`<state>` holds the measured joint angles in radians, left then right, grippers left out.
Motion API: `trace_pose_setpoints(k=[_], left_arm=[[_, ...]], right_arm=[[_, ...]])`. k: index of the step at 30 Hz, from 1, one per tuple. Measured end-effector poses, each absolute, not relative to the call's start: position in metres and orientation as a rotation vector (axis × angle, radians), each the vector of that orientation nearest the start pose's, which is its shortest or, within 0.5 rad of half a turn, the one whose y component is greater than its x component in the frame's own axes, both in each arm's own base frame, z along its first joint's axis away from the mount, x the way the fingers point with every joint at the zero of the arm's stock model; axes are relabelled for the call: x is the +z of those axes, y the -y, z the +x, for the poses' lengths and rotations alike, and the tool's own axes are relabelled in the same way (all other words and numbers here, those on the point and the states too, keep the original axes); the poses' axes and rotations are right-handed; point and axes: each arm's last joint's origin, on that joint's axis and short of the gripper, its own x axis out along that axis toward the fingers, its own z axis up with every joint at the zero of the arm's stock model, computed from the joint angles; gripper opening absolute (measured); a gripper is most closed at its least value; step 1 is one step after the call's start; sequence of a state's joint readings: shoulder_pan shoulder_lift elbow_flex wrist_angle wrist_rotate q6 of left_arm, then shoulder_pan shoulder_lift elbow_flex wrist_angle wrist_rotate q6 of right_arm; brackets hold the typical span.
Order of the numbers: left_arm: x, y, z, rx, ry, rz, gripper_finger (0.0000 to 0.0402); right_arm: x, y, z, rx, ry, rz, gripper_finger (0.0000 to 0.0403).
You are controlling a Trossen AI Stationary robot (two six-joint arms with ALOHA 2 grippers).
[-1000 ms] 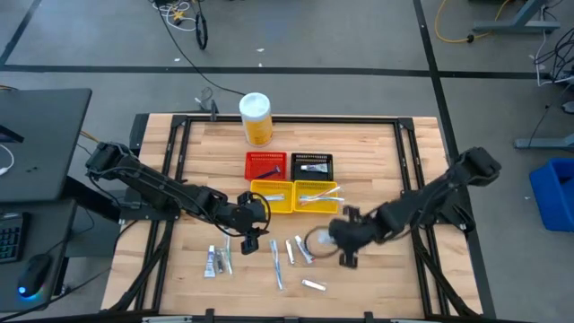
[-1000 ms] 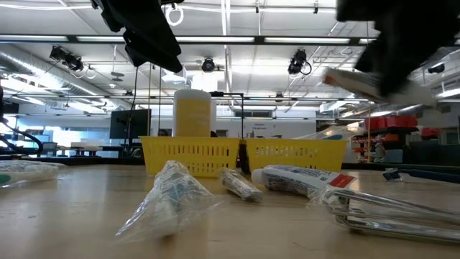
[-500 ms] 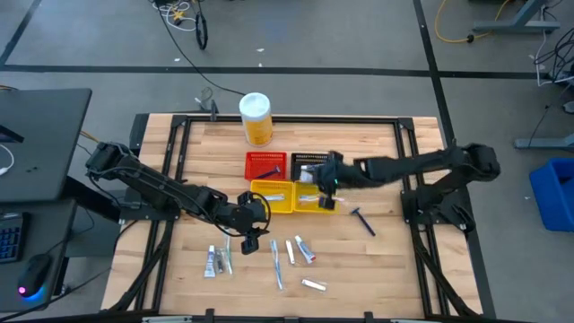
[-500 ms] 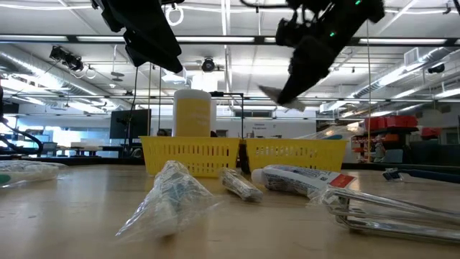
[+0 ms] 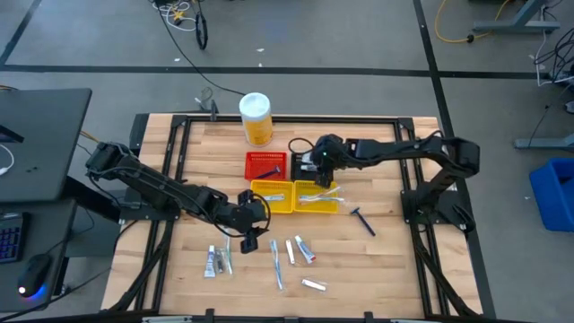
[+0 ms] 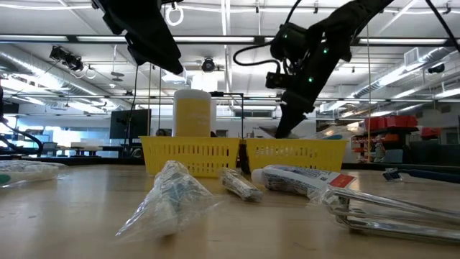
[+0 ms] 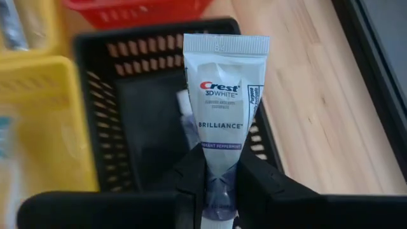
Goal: Pick & Place Travel size toiletries
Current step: Put the white toothpaste into the black bin, then put the blue razor into the red bin
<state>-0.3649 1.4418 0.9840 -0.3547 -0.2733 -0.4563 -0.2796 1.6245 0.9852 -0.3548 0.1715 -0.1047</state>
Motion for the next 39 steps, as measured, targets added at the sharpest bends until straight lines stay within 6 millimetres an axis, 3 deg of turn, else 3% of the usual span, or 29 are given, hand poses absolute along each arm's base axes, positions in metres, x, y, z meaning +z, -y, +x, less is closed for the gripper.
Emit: trace_pose_setpoints(k=[14,29,39], left_arm=[[0.238,0.096,0.277,0.155,-0.810,-0.133,0.0171],[0.238,0.096,0.277,0.155,-0.808,-0.125,0.0171],[0.238,0.096,0.278,0.167,-0.797,-0.125,0.0171]], right_arm=[[0.168,0.111,0.304,-0.334,-1.086,0.039,0.0075],[0.166,0.111,0.304,-0.335,-1.097,0.044,0.0138],[0.197,0.099,0.303,-0.346,-1.128,0.073,0.0191]])
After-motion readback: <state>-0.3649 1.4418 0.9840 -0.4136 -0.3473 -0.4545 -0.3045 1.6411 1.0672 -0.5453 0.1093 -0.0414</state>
